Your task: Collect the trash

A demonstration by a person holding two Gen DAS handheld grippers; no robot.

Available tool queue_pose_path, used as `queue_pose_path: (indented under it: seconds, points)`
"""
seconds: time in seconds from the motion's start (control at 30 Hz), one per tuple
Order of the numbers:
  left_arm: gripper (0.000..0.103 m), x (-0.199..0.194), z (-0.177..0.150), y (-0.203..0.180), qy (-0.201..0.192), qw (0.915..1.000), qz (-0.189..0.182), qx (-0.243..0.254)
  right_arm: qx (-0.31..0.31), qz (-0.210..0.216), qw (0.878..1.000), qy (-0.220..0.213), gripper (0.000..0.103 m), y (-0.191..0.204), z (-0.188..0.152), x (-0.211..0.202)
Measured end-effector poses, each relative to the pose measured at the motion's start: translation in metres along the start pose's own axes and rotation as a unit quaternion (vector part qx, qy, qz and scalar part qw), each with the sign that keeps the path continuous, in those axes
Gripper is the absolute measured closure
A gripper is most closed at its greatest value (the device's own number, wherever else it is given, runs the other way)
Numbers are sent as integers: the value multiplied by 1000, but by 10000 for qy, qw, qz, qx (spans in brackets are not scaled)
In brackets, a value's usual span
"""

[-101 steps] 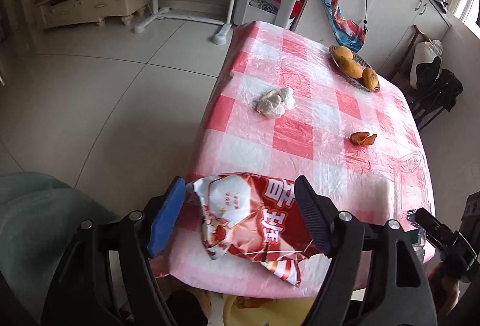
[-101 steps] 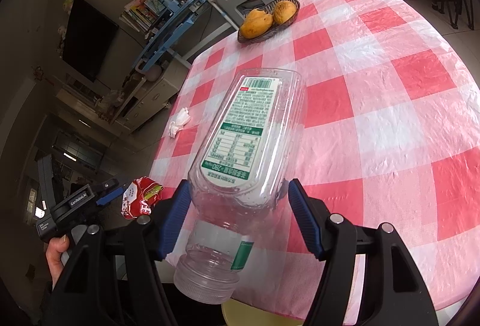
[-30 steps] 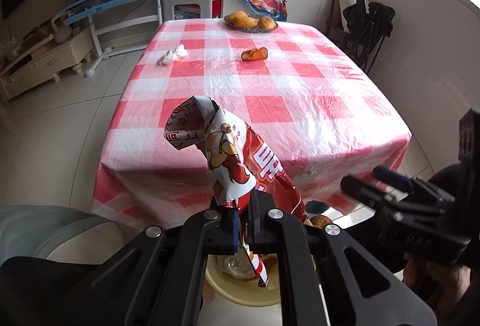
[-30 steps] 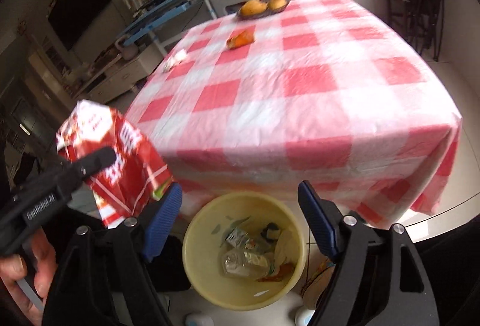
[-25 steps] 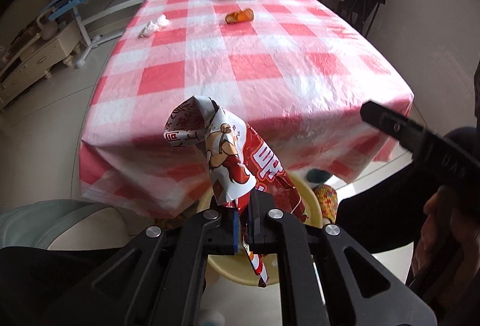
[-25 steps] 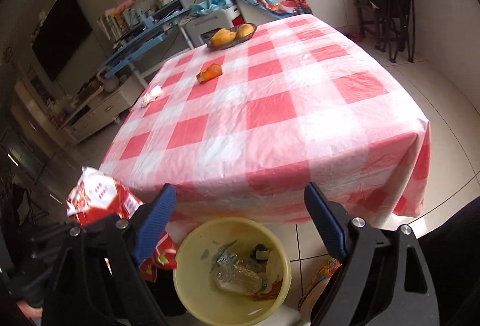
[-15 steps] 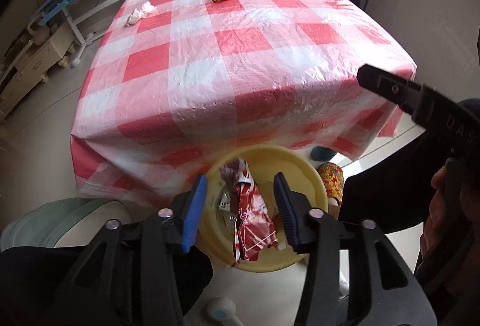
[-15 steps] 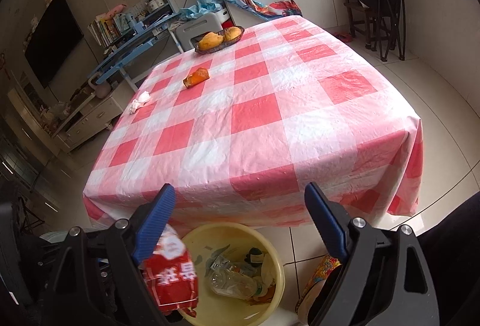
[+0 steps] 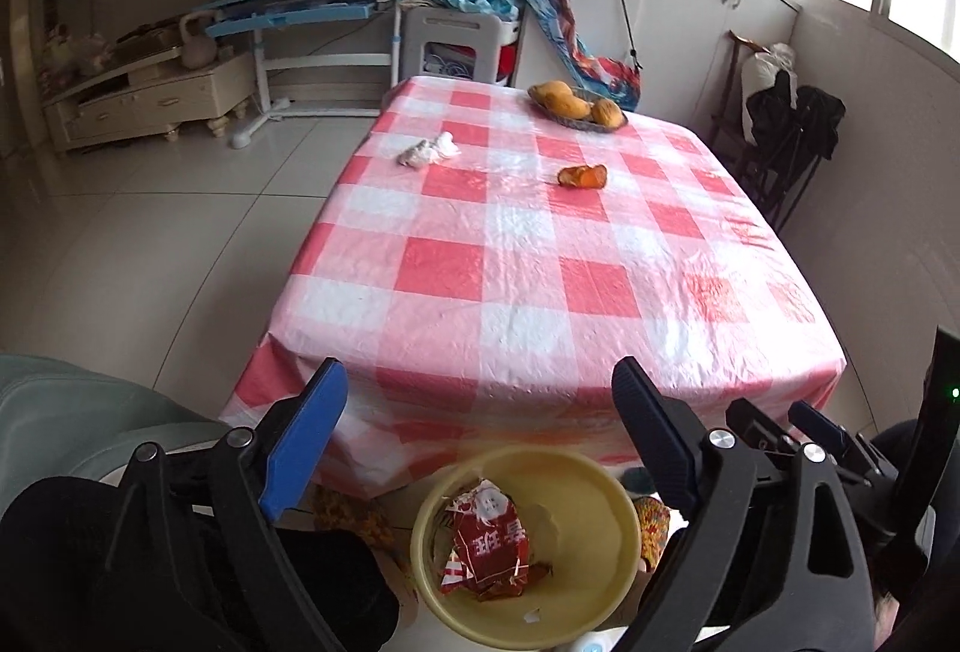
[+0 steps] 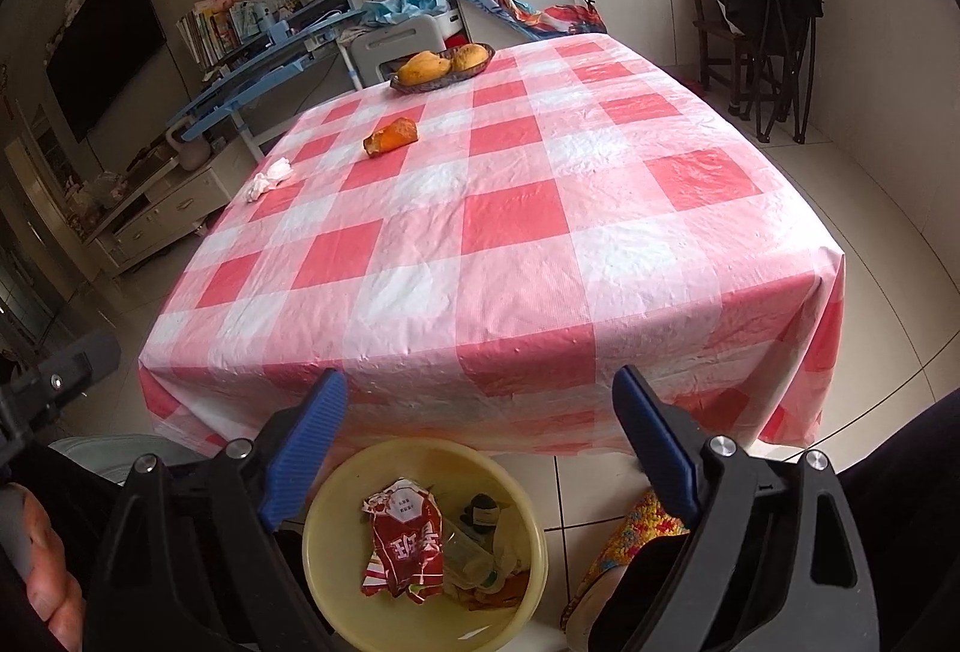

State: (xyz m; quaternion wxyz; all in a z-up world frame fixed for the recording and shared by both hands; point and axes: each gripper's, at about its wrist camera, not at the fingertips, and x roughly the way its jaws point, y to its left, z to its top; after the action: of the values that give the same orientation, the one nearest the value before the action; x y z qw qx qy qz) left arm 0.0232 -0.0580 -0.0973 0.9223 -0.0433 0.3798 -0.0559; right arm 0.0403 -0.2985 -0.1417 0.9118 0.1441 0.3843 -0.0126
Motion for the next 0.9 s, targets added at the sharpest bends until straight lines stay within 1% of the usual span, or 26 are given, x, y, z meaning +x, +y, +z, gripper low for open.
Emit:
queue_pose_path:
  seconds: [0.1, 0.2, 0.4, 0.9]
  points:
    - [13, -1, 3, 6, -95, 9998, 44, -152, -86, -44, 10000, 11, 17, 3, -2, 1]
    - [12, 0, 4, 9, -104, 9997, 49, -214, -173, -90, 9998, 34, 17, 8, -3, 1]
    - [12, 3, 4, 5, -115, 9997, 140, -158, -298, -150, 9994, 80, 17, 13, -5, 4]
    - [11, 6, 5, 5, -139, 9995, 210, -174, -430, -175, 9988, 146, 15, 23, -9, 8]
